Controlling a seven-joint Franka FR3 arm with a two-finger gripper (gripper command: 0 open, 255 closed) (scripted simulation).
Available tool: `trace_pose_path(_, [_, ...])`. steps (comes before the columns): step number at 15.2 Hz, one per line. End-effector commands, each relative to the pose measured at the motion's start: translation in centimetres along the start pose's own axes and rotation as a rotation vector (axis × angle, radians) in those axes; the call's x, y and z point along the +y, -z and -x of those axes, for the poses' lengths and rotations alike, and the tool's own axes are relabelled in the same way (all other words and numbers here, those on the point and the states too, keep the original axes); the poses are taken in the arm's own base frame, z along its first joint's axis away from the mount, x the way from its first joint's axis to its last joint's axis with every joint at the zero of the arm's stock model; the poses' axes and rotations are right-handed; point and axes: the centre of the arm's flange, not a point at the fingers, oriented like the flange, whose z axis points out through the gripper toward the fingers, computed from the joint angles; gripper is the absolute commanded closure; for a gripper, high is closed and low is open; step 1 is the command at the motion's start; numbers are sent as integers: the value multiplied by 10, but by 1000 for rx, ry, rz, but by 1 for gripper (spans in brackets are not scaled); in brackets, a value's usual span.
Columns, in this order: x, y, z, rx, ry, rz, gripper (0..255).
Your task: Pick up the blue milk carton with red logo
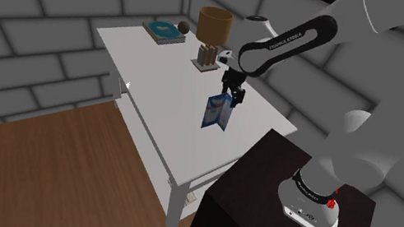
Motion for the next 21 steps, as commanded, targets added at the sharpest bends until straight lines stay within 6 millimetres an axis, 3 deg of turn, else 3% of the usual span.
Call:
trace_pose_path(1, [1,-12,0,0,4,1,0])
trace_pose_path(4, [1,-30,0,0,4,1,0])
trace_pose_path(6, [1,-30,0,0,4,1,0])
trace_pose_path(7, [1,-30,0,0,4,1,255])
trace_pose_path(16, [1,-30,0,0,4,1,255])
trace_pose_path(21, [1,-4,0,0,4,1,255])
